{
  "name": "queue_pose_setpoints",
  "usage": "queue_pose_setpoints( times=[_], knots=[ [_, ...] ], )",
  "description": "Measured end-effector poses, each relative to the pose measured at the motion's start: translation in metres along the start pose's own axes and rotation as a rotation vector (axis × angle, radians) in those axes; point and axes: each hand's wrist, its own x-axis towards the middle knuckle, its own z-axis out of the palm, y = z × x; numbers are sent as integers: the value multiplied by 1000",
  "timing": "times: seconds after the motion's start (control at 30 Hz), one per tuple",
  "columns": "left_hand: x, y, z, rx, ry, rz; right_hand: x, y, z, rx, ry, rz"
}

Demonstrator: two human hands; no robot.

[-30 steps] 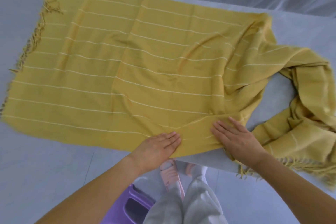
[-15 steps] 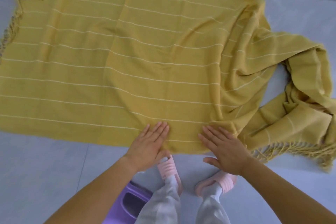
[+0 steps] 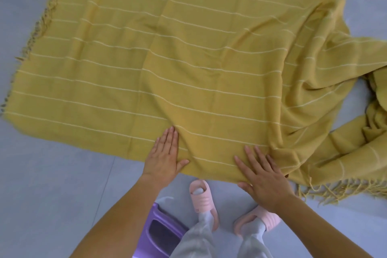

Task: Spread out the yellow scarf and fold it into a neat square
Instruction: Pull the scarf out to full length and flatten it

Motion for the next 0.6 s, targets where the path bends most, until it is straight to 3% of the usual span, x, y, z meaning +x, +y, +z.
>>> queue_pose_setpoints(
  times=[0.37, 0.6],
  knots=[
    [-20, -46, 11, 69, -27, 30, -8, -5, 2, -41, -37, 66],
    [-43, -61, 9, 48, -84, -88, -8, -5, -3, -72, -52, 79]
  ],
)
